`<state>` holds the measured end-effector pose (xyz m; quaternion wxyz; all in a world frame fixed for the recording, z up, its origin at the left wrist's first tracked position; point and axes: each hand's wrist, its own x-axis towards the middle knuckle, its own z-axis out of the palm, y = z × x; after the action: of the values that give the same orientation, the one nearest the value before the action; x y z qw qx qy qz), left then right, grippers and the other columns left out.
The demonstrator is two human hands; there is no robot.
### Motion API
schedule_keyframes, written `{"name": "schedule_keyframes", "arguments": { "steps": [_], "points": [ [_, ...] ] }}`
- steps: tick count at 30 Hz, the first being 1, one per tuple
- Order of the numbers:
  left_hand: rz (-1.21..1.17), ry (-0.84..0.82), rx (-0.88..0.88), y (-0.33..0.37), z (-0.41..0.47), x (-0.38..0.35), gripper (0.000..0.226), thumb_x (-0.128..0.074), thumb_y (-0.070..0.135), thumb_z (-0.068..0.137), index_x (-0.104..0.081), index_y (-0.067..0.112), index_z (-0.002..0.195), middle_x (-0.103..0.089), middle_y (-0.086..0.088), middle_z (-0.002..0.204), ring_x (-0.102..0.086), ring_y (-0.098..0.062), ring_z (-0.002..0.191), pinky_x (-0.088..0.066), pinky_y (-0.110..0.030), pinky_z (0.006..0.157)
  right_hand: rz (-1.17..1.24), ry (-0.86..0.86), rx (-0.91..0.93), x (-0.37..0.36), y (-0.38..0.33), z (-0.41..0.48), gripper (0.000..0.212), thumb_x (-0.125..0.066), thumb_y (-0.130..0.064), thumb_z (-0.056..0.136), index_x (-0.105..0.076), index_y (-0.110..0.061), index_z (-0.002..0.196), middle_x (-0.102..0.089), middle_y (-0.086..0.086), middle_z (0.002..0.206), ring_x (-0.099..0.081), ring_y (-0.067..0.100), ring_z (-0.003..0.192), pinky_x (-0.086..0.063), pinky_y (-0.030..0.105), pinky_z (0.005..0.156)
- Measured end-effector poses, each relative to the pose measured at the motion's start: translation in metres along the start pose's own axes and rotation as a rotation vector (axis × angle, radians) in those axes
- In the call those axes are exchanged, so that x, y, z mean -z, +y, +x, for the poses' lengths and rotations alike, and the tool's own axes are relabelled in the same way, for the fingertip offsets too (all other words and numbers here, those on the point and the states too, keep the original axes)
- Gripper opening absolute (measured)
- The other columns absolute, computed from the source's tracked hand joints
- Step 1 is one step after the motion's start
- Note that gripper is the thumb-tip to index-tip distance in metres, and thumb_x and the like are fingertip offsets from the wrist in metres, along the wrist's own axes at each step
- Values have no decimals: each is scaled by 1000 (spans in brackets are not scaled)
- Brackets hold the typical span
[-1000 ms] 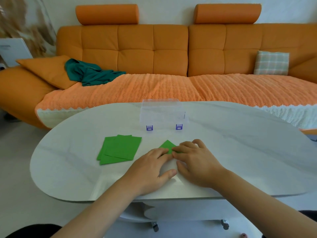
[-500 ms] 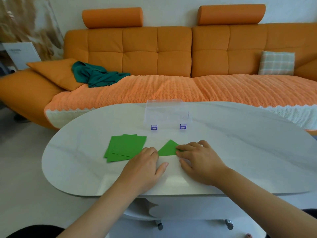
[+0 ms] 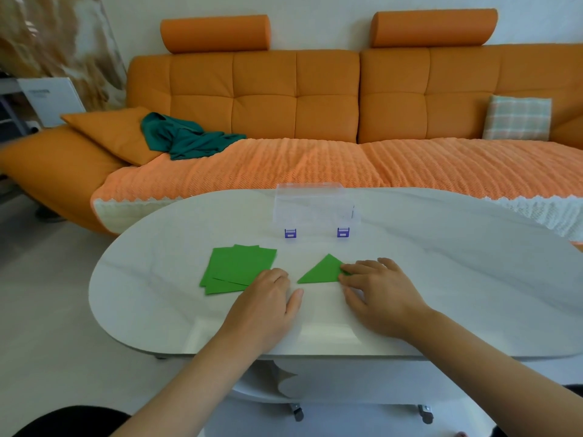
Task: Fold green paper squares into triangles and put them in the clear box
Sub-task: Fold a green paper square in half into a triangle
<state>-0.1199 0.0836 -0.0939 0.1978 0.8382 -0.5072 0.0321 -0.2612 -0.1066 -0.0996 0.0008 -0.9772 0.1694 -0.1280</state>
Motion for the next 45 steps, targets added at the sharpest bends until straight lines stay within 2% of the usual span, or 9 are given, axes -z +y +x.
{"name": "schedule_keyframes", "arguments": {
  "steps": [3, 5, 9, 15, 19, 24, 31, 37, 45],
  "points": [
    [-7, 41, -99, 8, 6, 3, 57, -30, 41, 99, -51, 6, 140, -48, -4, 147, -37, -14, 138, -12, -13, 116, 13, -40, 23, 2, -9, 1, 49, -26, -44, 91, -69, -31, 111, -62, -13, 129, -55, 18, 119, -36, 38, 97],
    [-20, -46, -169, 14, 11, -2, 51, -39, 35, 102, -45, 9, 146, -41, 0, 153, -30, -10, 142, -6, -9, 114, 45, -78, 43, 2, -17, 2, 56, -21, -46, 90, -65, -32, 123, -57, -13, 135, -50, 18, 126, -32, 38, 104],
    [-72, -102, -166, 18, 15, -12, 47, -45, 38, 100, -51, 15, 141, -44, 5, 150, -34, -8, 138, -20, -17, 113, 91, -124, 36, 1, -18, 5, 68, -13, -53, 85, -54, -37, 136, -47, -12, 147, -39, 16, 138, -23, 37, 113],
    [-40, -80, -182, 20, 17, -13, 46, -46, 49, 96, -54, 22, 131, -51, 10, 131, -43, -10, 122, -35, -25, 106, -6, -145, 33, 6, -16, 3, 69, -7, -53, 85, -52, -43, 136, -43, -8, 152, -35, 21, 142, -19, 45, 116],
    [9, -99, -180, 22, 19, -14, 53, -41, 55, 95, -49, 28, 140, -47, 13, 128, -40, -10, 122, -38, -28, 103, -31, -144, -25, 11, -9, -3, 73, -1, -54, 85, -53, -46, 135, -42, -8, 153, -33, 21, 143, -16, 47, 117],
    [50, -116, -180, 24, 21, -14, 54, -40, 54, 97, -45, 28, 144, -45, 12, 134, -38, -11, 126, -38, -29, 104, -51, -158, -127, 18, 3, -11, 42, -27, -49, 100, -50, -49, 135, -40, -12, 153, -30, 17, 143, -13, 45, 118],
    [-16, -132, -187, 21, 24, -15, 47, -43, 46, 98, -52, 26, 140, -44, 13, 131, -36, -7, 125, -38, -29, 105, -8, -114, -221, 22, 10, -16, 39, -34, -46, 99, -57, -47, 130, -47, -14, 148, -38, 14, 137, -18, 42, 116],
    [-152, -116, -158, 14, 42, -17, 22, -53, 32, 97, -67, 24, 113, -51, 9, 128, -37, -9, 125, -32, -25, 107, 34, -69, -167, 20, 14, -6, 36, -40, -44, 97, -63, -38, 124, -56, -14, 137, -49, 12, 125, -23, 37, 113],
    [-133, -113, -230, -4, 69, -11, 32, -63, 33, 94, -65, 23, 125, -65, 10, 116, -50, -9, 111, -38, -22, 97, 227, -88, 58, 15, 16, 24, 33, -61, -48, 89, -63, -37, 119, -62, -15, 116, -56, 11, 104, -43, 30, 90]
  ]
}}
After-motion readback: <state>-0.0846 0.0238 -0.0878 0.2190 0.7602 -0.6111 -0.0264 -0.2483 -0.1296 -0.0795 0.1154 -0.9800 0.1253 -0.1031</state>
